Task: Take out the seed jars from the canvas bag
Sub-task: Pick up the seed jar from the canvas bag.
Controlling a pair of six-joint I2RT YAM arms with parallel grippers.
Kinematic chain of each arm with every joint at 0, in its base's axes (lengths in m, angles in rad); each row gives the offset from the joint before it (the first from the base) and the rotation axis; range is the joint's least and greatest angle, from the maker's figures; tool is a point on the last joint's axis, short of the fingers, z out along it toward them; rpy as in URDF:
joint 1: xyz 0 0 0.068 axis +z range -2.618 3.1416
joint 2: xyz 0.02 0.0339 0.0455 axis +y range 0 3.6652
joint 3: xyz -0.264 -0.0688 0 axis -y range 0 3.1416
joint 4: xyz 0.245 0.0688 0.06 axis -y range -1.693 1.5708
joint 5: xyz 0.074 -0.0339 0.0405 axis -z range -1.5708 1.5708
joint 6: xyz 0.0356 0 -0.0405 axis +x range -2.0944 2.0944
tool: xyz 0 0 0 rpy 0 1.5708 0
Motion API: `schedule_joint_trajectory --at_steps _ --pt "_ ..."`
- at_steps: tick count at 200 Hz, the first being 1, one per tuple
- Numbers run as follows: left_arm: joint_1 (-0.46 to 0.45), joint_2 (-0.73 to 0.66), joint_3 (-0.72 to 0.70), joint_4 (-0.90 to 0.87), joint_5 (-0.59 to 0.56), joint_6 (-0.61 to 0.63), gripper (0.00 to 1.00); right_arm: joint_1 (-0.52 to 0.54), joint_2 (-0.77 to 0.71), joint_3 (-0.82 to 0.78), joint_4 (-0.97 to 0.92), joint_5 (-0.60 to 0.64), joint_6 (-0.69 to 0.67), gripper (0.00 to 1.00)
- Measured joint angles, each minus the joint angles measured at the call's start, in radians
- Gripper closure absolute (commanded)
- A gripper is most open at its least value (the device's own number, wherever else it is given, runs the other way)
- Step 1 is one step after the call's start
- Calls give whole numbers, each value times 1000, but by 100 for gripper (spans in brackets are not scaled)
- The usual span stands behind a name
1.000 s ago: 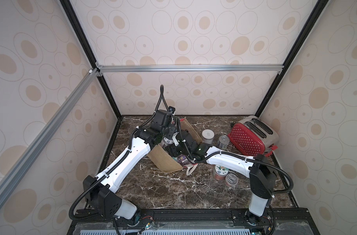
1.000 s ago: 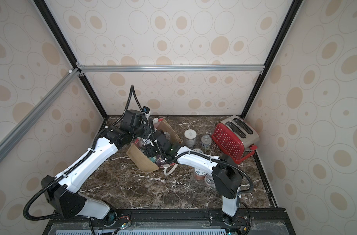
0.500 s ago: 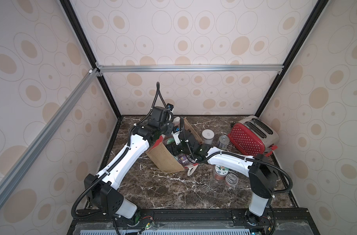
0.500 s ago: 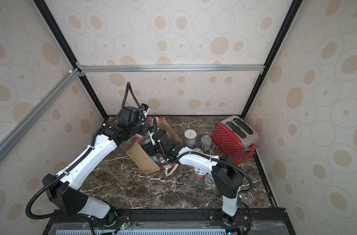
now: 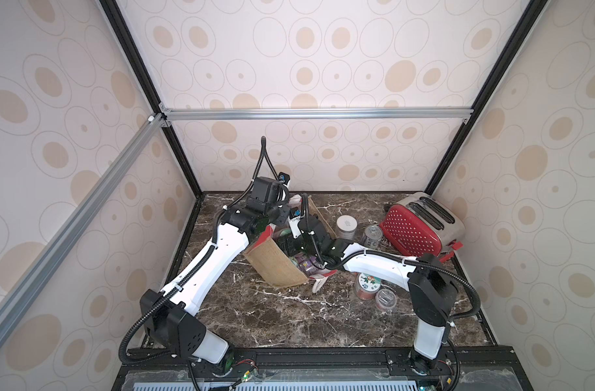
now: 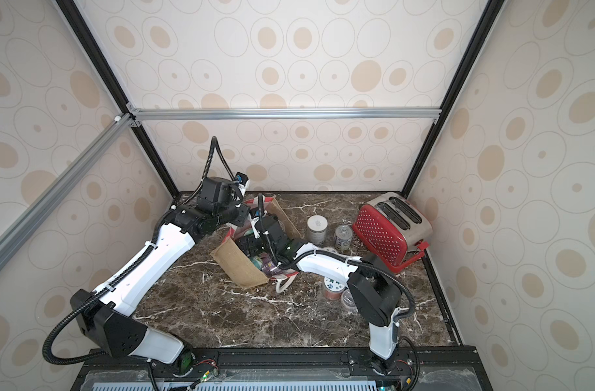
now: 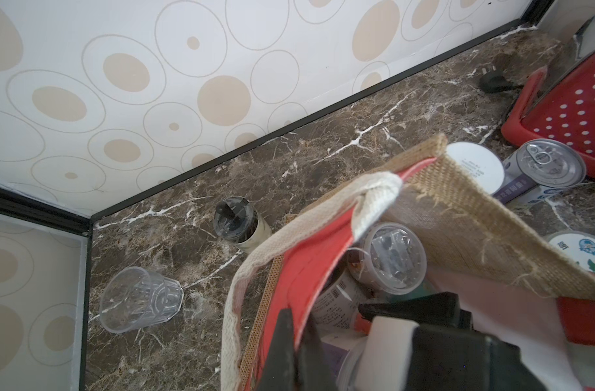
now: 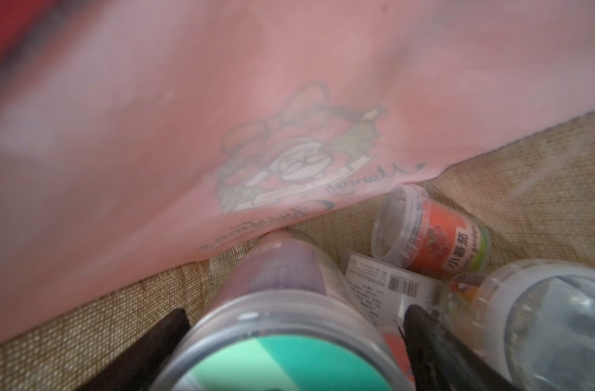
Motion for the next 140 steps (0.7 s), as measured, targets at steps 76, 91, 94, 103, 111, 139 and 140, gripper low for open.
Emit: schedule_joint_trajectory --at_steps 76,91,94,103,111,139,140 --pt "0 -4 0 7 0 0 100 5 -21 21 -109 -13 13 29" --pt "0 -8 0 6 0 0 100 5 -38 21 -129 -8 13 29" --pt "0 -10 0 6 0 0 100 5 -41 21 -132 -7 13 30" --pt "0 -13 -2 6 0 0 100 5 -53 21 -145 -4 13 30" --pt "0 -18 -5 5 0 0 100 5 -67 21 -156 0 13 30" --pt "1 -28 -17 6 -1 0 100 5 -114 21 -198 21 13 32" --pt "1 -28 -18 6 -1 0 100 5 -116 21 -199 22 13 32"
